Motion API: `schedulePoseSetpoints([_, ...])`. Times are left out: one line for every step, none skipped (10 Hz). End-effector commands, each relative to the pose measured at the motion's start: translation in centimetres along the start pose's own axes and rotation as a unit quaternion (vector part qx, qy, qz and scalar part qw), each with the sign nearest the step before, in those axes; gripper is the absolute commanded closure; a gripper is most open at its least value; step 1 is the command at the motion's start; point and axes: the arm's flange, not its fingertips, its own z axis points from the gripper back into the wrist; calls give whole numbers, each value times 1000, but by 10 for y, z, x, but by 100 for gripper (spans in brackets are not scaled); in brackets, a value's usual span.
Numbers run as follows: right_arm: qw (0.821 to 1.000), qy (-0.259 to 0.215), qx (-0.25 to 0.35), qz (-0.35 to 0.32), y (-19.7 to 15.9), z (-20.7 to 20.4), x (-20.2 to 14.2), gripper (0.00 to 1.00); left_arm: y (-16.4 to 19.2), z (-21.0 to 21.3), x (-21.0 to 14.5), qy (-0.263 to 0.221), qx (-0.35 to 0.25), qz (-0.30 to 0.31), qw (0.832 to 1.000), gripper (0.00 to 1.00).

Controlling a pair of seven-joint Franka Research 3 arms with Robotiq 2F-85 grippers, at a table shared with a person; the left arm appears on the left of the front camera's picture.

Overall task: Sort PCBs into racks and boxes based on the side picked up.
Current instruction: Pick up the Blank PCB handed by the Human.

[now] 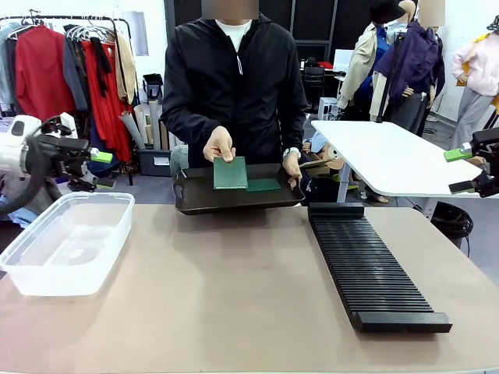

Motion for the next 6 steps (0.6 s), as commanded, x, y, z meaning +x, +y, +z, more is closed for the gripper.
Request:
schedulePoseSetpoints([1000,-10,-2,5,1,-3,-2,0,11,-14,12,-22,-14,-10,1000,0])
schedulePoseSetpoints([1000,-10,-2,5,1,-3,-2,0,16,-26,16,-28,-20,-15,999,0])
schedulePoseSetpoints([1000,-10,-2,5,1,-3,-2,0,22,-42,22,-30,-32,-20,999,0])
schedulePoseSetpoints([1000,-10,-2,5,1,-3,-2,0,26,-58,25,-29,-46,-20,998,0])
schedulePoseSetpoints([1000,-10,-2,5,1,-3,-2,0,32,-72,27,-25,-52,-17,998,0])
schedulePoseSetpoints([1000,-10,-2,5,1,-3,-2,0,37,-83,27,-33,-60,-14,998,0])
